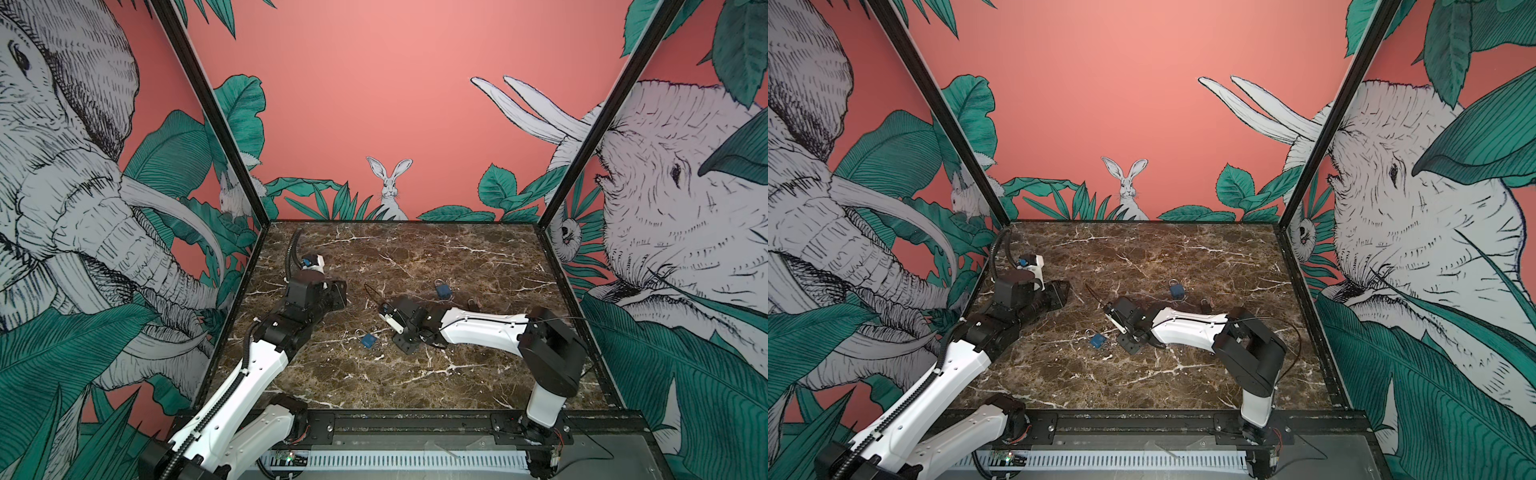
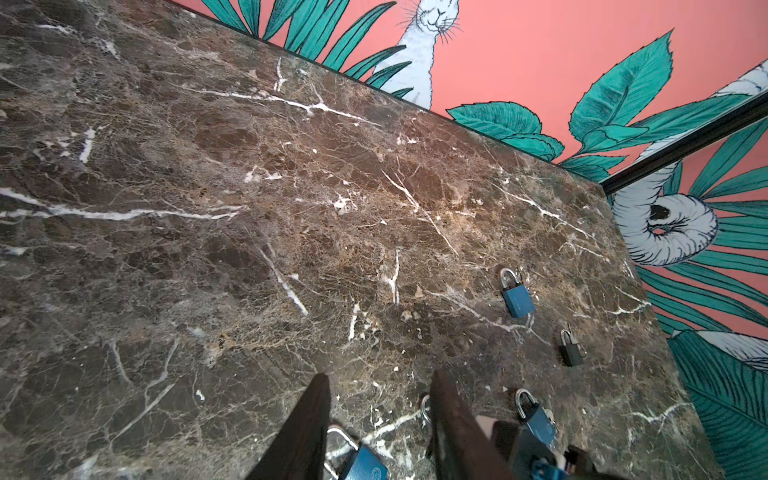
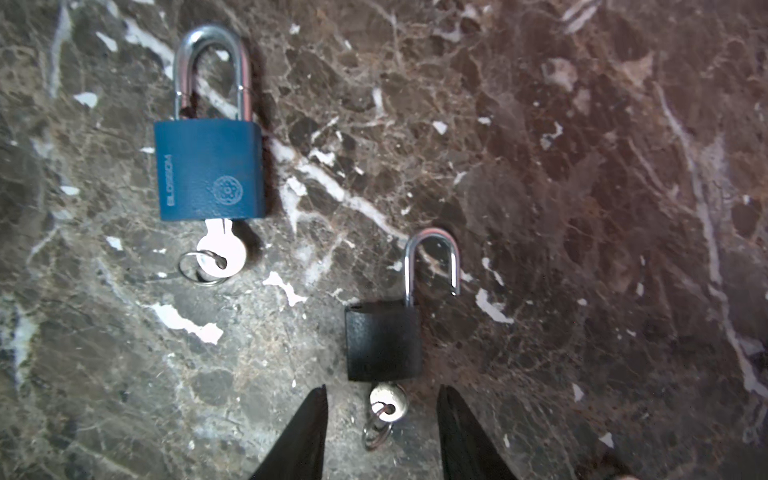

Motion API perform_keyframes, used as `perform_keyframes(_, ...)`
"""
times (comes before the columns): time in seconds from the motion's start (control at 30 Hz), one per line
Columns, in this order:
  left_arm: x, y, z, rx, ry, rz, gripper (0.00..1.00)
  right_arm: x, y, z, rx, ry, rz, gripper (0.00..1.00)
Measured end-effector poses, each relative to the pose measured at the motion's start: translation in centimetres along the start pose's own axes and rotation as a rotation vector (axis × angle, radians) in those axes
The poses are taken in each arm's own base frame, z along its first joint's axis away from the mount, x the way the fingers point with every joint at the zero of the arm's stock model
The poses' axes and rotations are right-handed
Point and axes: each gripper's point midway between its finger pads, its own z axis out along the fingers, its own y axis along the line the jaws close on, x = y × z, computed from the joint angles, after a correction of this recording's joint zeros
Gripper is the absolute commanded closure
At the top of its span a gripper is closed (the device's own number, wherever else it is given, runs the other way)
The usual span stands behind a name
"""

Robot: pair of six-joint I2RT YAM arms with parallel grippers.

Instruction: Lock with the key

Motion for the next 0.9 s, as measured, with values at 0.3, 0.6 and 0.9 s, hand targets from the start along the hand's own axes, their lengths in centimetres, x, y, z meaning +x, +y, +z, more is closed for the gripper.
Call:
perform_keyframes(0.3,0.8,0.6,0.2,-0.006,0.020,-0.005,0.58,-0.4,0.0,0.9,0.030,0.046,-0.047,0.59)
perform_keyframes(0.6,0.7,0.7,0.2,-0.007,0.020,-0.009,0.58,0.1,0.0,1.6,0.033,0.093,-0.070,0.65)
perform_keyframes(0.9,0.7,0.7,0.2,-0.006,0.021,-0.015,0.58,0.1,0.0,1.9,0.034,0.108,-0.079,0.63)
